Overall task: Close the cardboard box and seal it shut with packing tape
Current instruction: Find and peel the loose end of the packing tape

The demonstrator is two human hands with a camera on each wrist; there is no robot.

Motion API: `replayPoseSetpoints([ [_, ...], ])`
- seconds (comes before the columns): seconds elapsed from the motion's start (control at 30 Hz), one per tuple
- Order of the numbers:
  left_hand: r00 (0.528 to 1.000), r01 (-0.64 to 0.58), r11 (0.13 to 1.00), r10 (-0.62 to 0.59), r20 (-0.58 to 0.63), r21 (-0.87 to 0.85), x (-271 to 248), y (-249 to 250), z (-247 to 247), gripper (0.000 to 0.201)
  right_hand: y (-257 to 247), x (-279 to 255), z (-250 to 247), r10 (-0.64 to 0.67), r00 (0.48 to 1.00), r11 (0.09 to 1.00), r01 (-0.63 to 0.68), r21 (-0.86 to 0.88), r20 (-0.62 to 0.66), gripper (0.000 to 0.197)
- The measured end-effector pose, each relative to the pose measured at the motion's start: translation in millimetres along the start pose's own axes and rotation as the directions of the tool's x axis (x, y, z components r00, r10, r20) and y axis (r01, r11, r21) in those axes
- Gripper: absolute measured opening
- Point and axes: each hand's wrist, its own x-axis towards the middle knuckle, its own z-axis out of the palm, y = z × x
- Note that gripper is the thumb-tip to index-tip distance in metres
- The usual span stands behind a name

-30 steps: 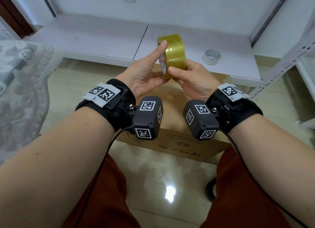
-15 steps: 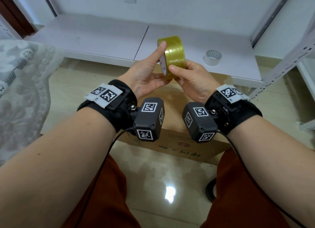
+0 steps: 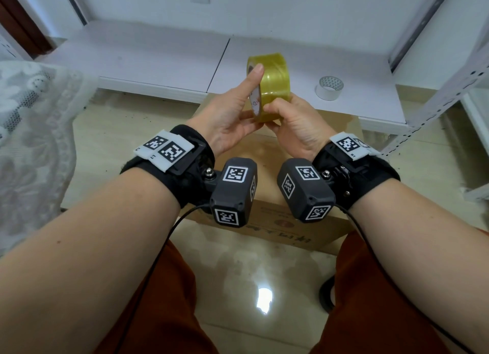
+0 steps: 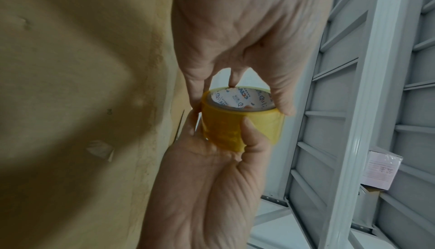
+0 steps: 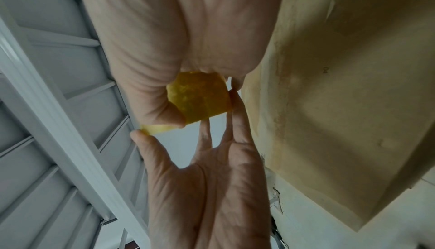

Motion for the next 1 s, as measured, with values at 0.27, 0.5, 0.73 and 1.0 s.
replayPoseSetpoints([
  [0.27,1.0,-0.003,1.0,0.003,-0.011,0.026,-0.4,1.1,0.3,0.031,2.0,1.5,0.6,-0.028,0.999,1.0,0.028,0.01,0.016,0.03],
  [0.5,0.999,0.04,0.999,-0.04,-0.031,-0.003,1.6,0.7,-2.9,0.051,7.1,2.2,-1.1,-0.013,1.0,0.999,0.014,-0.03,0.003,0.048],
  [0.73,0.994,0.102,0.994,-0.103,-0.036,-0.027,5.9,0.5,-6.5,0.057,2.6,1.9,-4.3,-0.001,0.998,0.999,0.003,-0.039,0.056,0.059],
  [1.0,0.986,0.159,0.984,-0.162,-0.04,-0.075,10.0,1.9,-9.3,0.063,0.1,-2.9,-6.8,0.032,0.999,0.999,-0.032,-0.04,-0.017,0.029],
])
